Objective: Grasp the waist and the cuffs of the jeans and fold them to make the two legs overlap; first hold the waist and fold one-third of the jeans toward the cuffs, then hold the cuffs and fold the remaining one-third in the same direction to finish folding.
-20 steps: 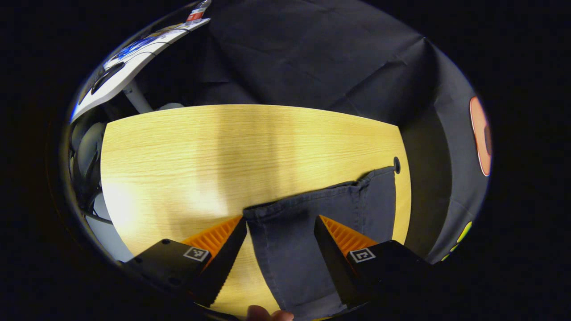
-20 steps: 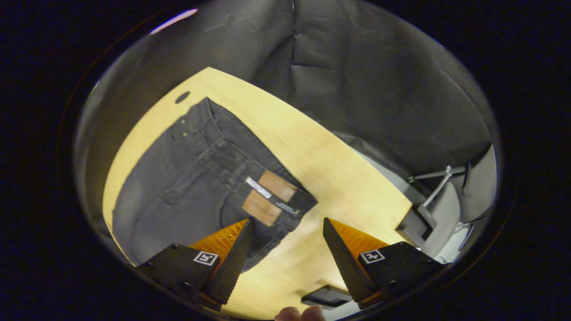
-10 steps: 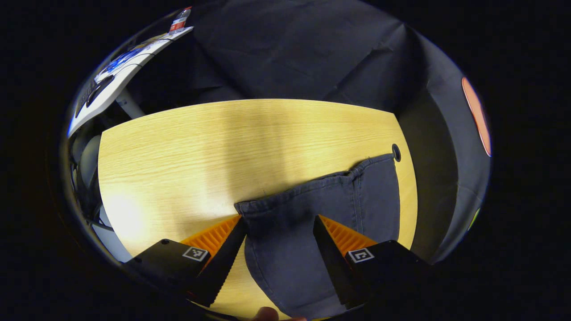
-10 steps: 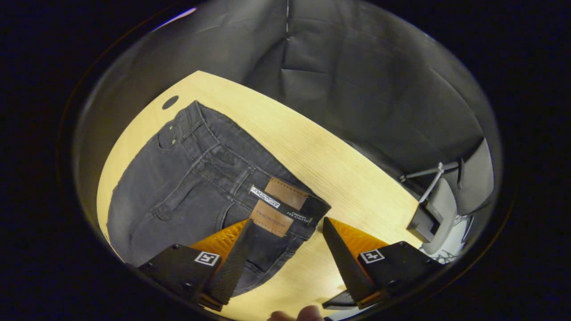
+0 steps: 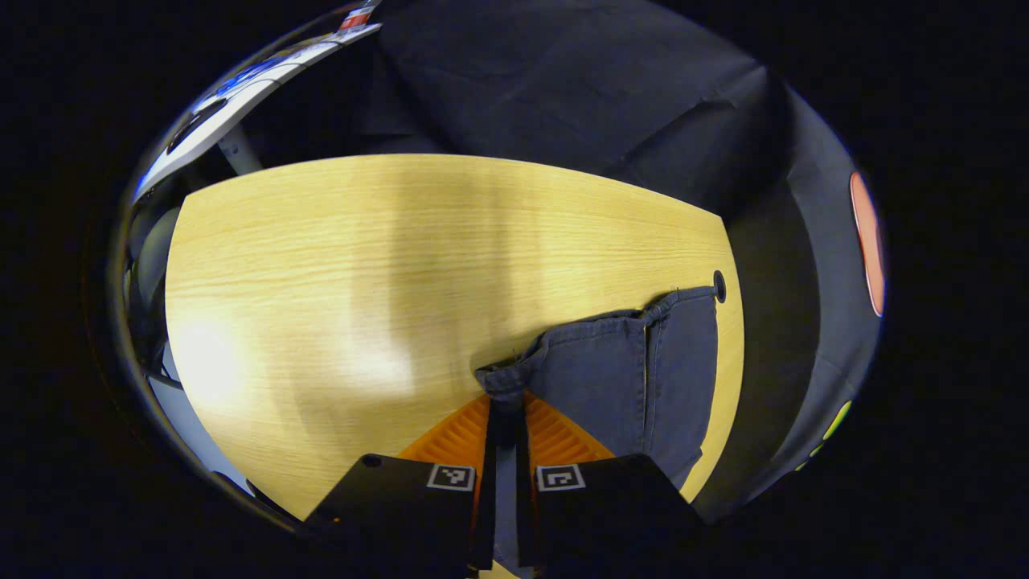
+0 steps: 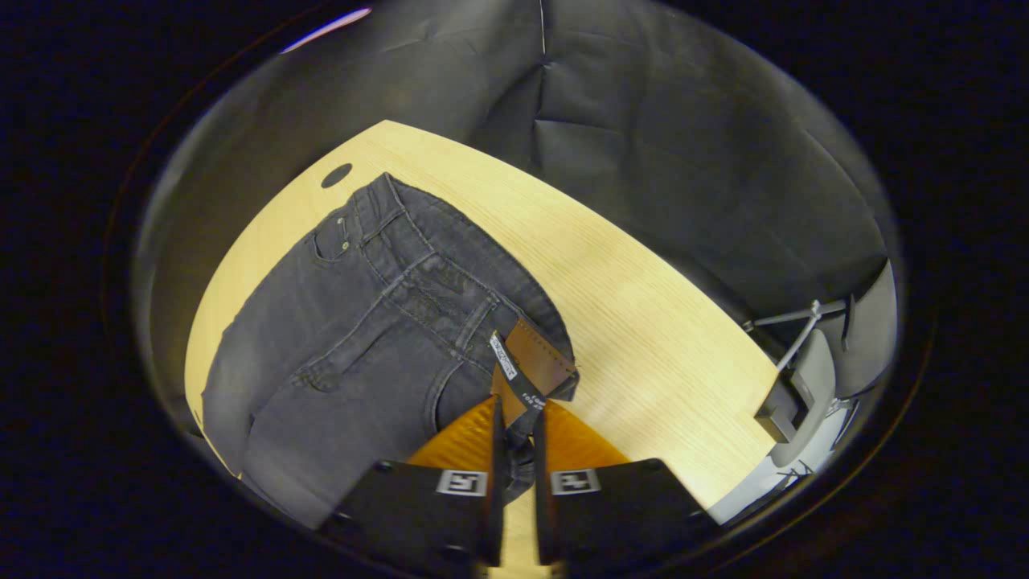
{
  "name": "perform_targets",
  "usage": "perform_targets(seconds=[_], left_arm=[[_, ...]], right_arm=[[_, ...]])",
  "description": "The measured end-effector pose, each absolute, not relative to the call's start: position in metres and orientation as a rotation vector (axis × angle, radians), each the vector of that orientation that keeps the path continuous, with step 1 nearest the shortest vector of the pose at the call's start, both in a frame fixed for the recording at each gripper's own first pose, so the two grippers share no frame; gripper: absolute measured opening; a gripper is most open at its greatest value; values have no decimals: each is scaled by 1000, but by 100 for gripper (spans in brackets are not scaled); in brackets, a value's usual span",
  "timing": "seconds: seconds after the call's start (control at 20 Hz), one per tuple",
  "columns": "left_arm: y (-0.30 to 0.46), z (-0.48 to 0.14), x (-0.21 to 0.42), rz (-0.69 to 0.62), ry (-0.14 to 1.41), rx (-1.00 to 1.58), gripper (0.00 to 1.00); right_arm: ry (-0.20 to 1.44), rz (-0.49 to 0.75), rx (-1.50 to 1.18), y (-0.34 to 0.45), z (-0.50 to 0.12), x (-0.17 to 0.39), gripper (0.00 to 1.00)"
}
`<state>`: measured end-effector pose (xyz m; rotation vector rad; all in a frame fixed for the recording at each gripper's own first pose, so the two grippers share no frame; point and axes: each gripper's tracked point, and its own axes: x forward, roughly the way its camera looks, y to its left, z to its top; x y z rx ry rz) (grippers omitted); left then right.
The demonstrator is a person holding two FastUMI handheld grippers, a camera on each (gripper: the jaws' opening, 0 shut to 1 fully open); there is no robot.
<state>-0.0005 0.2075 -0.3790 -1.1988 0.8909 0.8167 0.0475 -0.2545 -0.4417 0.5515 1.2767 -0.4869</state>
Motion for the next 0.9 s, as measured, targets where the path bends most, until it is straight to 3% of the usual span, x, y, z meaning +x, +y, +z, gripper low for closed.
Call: perform_targets(seconds=[0.25, 0.5, 0.55, 0.6, 0.65, 0.9], left_arm=[[199, -342, -6, 766, 830, -1304, 8], [194, -294, 8, 743, 796, -1379, 8], [194, -290, 11, 762, 813, -1382, 8], [194, -289, 15, 787, 835, -1387, 7], [193, -285, 25, 800, 852, -1402, 7], [203, -267, 87, 844, 878, -1443, 7]], right_arm=[[1237, -425, 845, -248, -400, 49, 4], [1182, -339, 1039, -238, -351, 75, 7], [1186, -328, 1051, -239, -346, 79, 0], [1191, -320, 1067, -238, -340, 88, 0], [1192, -308, 1102, -233, -332, 101, 4], [1209, -272, 1196, -235, -317, 162, 3]])
